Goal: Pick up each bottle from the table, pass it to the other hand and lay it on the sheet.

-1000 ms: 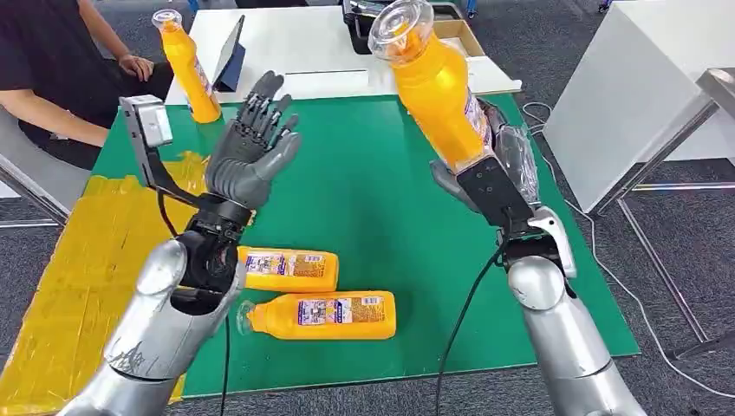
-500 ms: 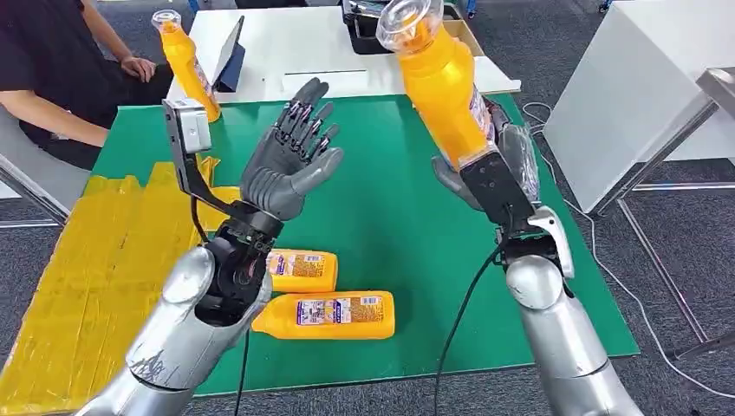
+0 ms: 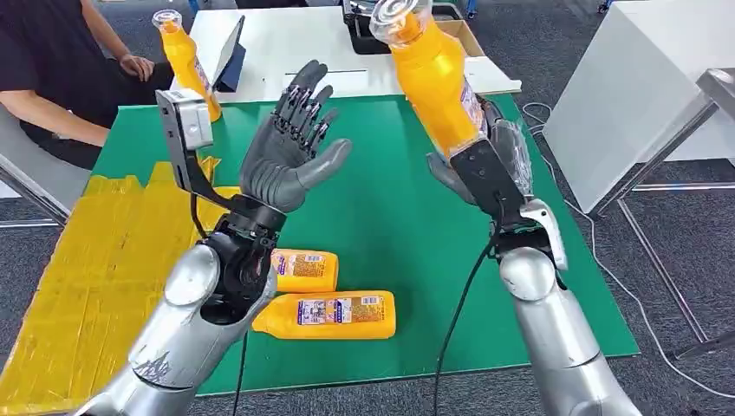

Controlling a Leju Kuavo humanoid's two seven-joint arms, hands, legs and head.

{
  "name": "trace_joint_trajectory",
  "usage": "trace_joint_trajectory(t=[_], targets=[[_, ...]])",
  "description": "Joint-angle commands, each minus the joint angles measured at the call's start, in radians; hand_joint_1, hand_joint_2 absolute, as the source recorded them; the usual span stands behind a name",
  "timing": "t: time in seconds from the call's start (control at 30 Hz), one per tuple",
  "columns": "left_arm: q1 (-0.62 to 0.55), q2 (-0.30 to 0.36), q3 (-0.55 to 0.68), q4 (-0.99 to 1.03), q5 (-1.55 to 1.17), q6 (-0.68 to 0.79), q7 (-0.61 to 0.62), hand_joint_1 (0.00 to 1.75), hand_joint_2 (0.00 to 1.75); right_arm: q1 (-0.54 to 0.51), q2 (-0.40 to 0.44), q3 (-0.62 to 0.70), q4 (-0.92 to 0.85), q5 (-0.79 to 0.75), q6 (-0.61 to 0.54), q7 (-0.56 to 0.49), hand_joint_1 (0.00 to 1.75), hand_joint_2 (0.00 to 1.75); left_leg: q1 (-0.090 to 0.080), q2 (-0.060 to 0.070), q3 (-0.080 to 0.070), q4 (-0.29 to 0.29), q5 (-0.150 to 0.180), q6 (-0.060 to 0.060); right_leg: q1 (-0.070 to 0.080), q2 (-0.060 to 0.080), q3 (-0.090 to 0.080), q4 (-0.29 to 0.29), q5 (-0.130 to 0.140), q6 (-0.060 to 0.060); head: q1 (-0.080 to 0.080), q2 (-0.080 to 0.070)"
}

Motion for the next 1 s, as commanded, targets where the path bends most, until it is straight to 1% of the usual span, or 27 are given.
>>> trace_joint_trajectory(t=[0.03,0.07,0.1,0.13,0.17,0.2,0.23,0.27,0.3,0.33,0.4,0.47,0.57,0.63,0.67,0.7,0.73,0.77,0.8,0.83,0.87,0.97,1.0], targets=[[-0.158,-0.047,-0.038,0.137,-0.096,0.073,0.043,0.0,1.75,-0.147,0.112,0.095,0.172,0.061,0.042,0.027,1.75,1.75,0.001,0.005,0.004,0.002,-0.003,-0.006,0.001,0.004,0.003,0.001,-0.001,-0.002,0.0,0.0],[-0.172,-0.053,-0.036,0.157,-0.096,0.074,0.046,0.0,1.75,-0.161,0.121,0.111,0.186,0.067,0.05,0.031,1.75,1.75,0.001,0.006,0.005,0.002,-0.003,-0.008,0.001,0.004,0.004,0.001,-0.002,-0.003,0.0,0.0],[-0.187,-0.061,-0.034,0.175,-0.091,0.074,0.055,0.0,1.75,-0.177,0.133,0.123,0.197,0.071,0.054,0.033,1.75,1.75,0.001,0.004,0.002,0.001,-0.002,-0.005,0.001,0.003,0.001,0.001,-0.001,-0.002,0.0,0.0],[-0.2,-0.066,-0.037,0.184,-0.094,0.075,0.056,0.0,1.75,-0.189,0.145,0.138,0.205,0.072,0.058,0.034,1.75,1.75,0.001,0.005,0.005,0.002,-0.003,-0.007,0.001,0.003,0.004,0.001,-0.001,-0.003,0.0,0.0],[-0.21,-0.07,-0.038,0.187,-0.097,0.078,0.059,0.0,1.75,-0.2,0.155,0.16,0.212,0.072,0.062,0.036,1.75,1.75,0.001,0.004,0.002,0.001,-0.001,-0.004,0.001,0.003,0.001,0.001,0.0,-0.002,0.0,0.0],[-0.215,-0.072,-0.04,0.185,-0.097,0.08,0.062,0.0,1.75,-0.207,0.162,0.18,0.216,0.077,0.066,0.039,1.75,1.75,0.001,0.005,0.003,0.002,-0.002,-0.005,0.001,0.004,0.002,0.001,-0.001,-0.002,0.0,0.0],[-0.222,-0.073,-0.045,0.182,-0.108,0.087,0.065,0.0,1.75,-0.214,0.171,0.2,0.218,0.08,0.069,0.042,1.75,1.75,0.001,0.006,0.005,0.002,-0.003,-0.007,0.001,0.005,0.004,0.001,-0.001,-0.002,0.0,0.0],[-0.225,-0.077,-0.045,0.181,-0.107,0.091,0.07,0.0,1.75,-0.216,0.178,0.214,0.22,0.083,0.072,0.047,1.75,1.75,0.001,0.005,0.003,0.001,-0.002,-0.004,0.001,0.004,0.001,0.001,-0.001,-0.002,0.0,0.0],[-0.232,-0.078,-0.05,0.182,-0.112,0.097,0.077,0.0,1.75,-0.219,0.184,0.224,0.22,0.082,0.073,0.049,1.75,1.75,0.002,0.008,0.007,0.002,-0.004,-0.008,0.001,0.006,0.006,0.001,-0.002,-0.003,0.0,0.0],[-0.234,-0.08,-0.049,0.183,-0.109,0.103,0.083,0.0,1.75,-0.221,0.189,0.237,0.219,0.081,0.073,0.053,1.75,1.75,0.002,0.005,0.005,0.001,-0.003,-0.006,0.002,0.004,0.004,0.0,-0.001,-0.002,0.0,0.0],[-0.245,-0.077,-0.051,0.199,-0.107,0.12,0.089,0.0,1.75,-0.229,0.196,0.271,0.216,0.093,0.067,0.052,1.75,1.75,0.002,0.006,0.007,0.001,-0.004,-0.008,0.002,0.004,0.006,0.0,-0.002,-0.003,0.0,0.0],[-0.249,-0.073,-0.047,0.209,-0.102,0.13,0.088,0.0,1.75,-0.23,0.201,0.29,0.21,0.091,0.058,0.047,1.75,1.75,0.001,0.005,0.005,0.001,-0.003,-0.006,0.001,0.004,0.004,0.0,-0.001,-0.002,0.0,0.0],[-0.254,-0.069,-0.039,0.225,-0.085,0.139,0.087,0.0,1.75,-0.24,0.203,0.323,0.207,0.103,0.029,0.034,1.75,1.75,0.002,0.008,0.011,0.002,-0.005,-0.011,0.002,0.006,0.01,0.0,-0.003,-0.004,0.001,0.0],[-0.263,-0.068,-0.039,0.24,-0.063,0.145,0.092,0.0,1.75,-0.254,0.205,0.35,0.213,0.106,0.014,0.034,1.75,1.75,0.001,0.005,0.004,0.001,-0.002,-0.006,0.001,0.004,0.003,0.001,-0.001,-0.002,0.0,0.0],[-0.267,-0.066,-0.04,0.244,-0.057,0.147,0.092,0.0,1.75,-0.26,0.206,0.361,0.215,0.105,0.013,0.033,1.75,1.75,0.001,0.007,0.005,0.001,-0.003,-0.007,0.001,0.006,0.004,0.001,-0.001,-0.003,0.0,0.0],[-0.279,-0.06,-0.049,0.252,-0.041,0.153,0.089,0.0,1.75,-0.273,0.212,0.385,0.231,0.082,0.005,0.039,1.75,1.75,0.001,0.006,0.004,0.001,-0.002,-0.006,0.001,0.005,0.003,0.0,-0.001,-0.002,0.0,0.0],[-0.281,-0.06,-0.049,0.252,-0.04,0.153,0.089,0.0,1.75,-0.273,0.215,0.389,0.234,0.081,0.004,0.04,1.75,1.75,0.001,0.007,0.006,0.001,-0.003,-0.008,0.001,0.005,0.006,0.0,-0.002,-0.003,0.0,0.0],[-0.285,-0.061,-0.05,0.254,-0.037,0.155,0.089,0.0,1.75,-0.277,0.219,0.394,0.241,0.08,-0.002,0.043,1.75,1.75,0.001,0.004,0.002,0.001,-0.001,-0.005,0.001,0.003,0.001,0.001,-0.001,-0.002,0.0,0.0],[-0.285,-0.061,-0.05,0.254,-0.037,0.155,0.089,0.0,1.75,-0.277,0.219,0.394,0.241,0.08,-0.002,0.043,1.75,1.75,0.001,0.003,0.001,0.001,0.0,-0.004,0.001,0.002,0.001,0.001,0.0,-0.001,0.0,0.0],[-0.285,-0.061,-0.05,0.254,-0.037,0.155,0.089,0.0,1.75,-0.277,0.219,0.394,0.241,0.08,-0.002,0.043,1.75,1.75,0.001,0.004,0.004,0.001,-0.002,-0.007,0.001,0.003,0.004,0.001,-0.002,-0.002,0.0,0.0],[-0.285,-0.061,-0.05,0.254,-0.037,0.155,0.089,0.0,1.75,-0.277,0.219,0.394,0.241,0.08,-0.002,0.043,1.75,1.75,0.001,0.003,0.001,0.001,-0.001,-0.004,0.001,0.002,0.001,0.0,0.0,-0.001,0.0,0.0],[-0.285,-0.06,-0.054,0.25,-0.034,0.158,0.089,0.0,1.75,-0.279,0.211,0.398,0.241,0.075,-0.007,0.043,1.75,1.75,0.001,0.004,0.005,0.001,-0.002,-0.007,0.001,0.003,0.006,0.0,-0.002,-0.002,0.0,0.0],[-0.288,-0.057,-0.058,0.25,-0.031,0.164,0.087,0.0,1.75,-0.281,0.21,0.406,0.245,0.06,-0.005,0.046,1.75,1.75,0.001,0.003,0.003,0.001,-0.001,-0.005,0.001,0.002,0.003,0.0,-0.001,-0.002,0.0,0.0]])
